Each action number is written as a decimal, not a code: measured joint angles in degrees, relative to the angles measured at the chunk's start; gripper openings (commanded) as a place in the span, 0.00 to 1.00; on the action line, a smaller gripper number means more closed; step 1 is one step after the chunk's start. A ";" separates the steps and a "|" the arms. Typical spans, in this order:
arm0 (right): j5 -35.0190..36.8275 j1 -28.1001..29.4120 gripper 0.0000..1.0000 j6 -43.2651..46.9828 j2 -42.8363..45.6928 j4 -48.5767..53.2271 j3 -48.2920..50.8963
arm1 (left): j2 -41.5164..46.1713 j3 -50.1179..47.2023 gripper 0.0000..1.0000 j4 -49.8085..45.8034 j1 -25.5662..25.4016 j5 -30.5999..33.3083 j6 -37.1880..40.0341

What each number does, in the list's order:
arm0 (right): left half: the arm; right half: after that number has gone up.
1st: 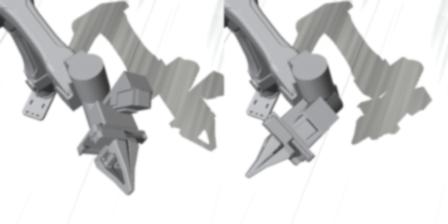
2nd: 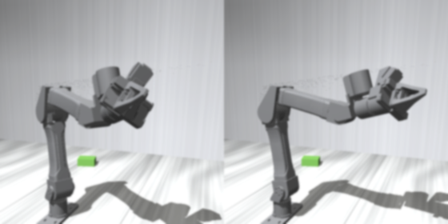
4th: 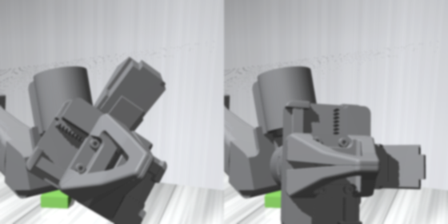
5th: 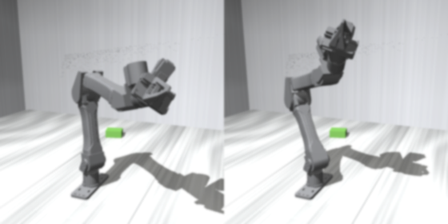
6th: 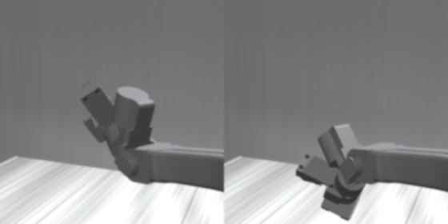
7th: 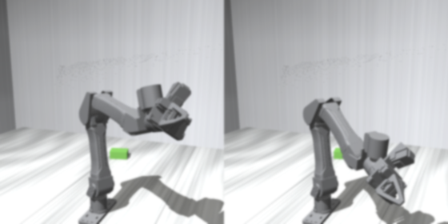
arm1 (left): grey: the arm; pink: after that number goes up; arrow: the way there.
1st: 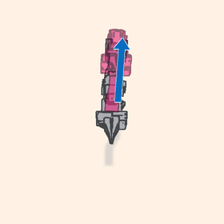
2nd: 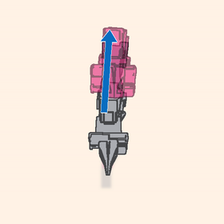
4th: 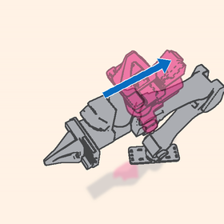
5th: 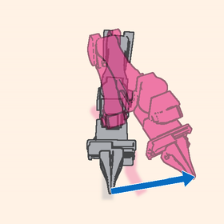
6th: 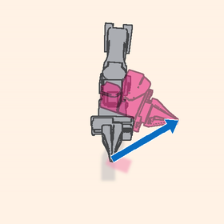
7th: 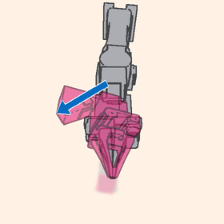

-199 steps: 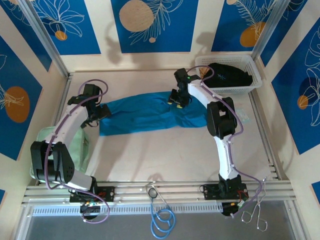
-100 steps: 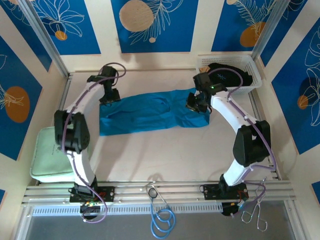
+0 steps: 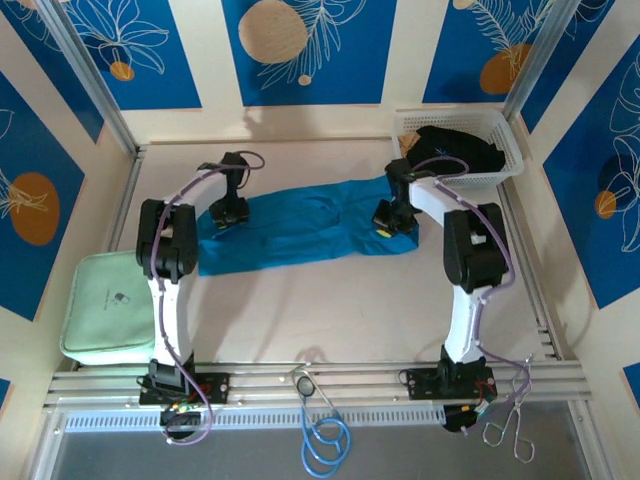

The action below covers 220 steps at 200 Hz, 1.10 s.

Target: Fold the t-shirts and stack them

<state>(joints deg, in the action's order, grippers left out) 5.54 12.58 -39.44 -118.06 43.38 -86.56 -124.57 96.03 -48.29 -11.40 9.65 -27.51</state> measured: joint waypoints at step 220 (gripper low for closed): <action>-14.82 6.69 0.00 8.52 -40.11 16.31 -66.05 | 54.14 -55.52 0.60 5.42 -24.15 -8.52 -25.11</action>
<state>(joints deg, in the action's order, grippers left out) -9.28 19.27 -30.92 -158.17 59.68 -152.62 -70.43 40.51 -42.87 -35.55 1.13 -52.62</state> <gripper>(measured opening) 0.062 0.579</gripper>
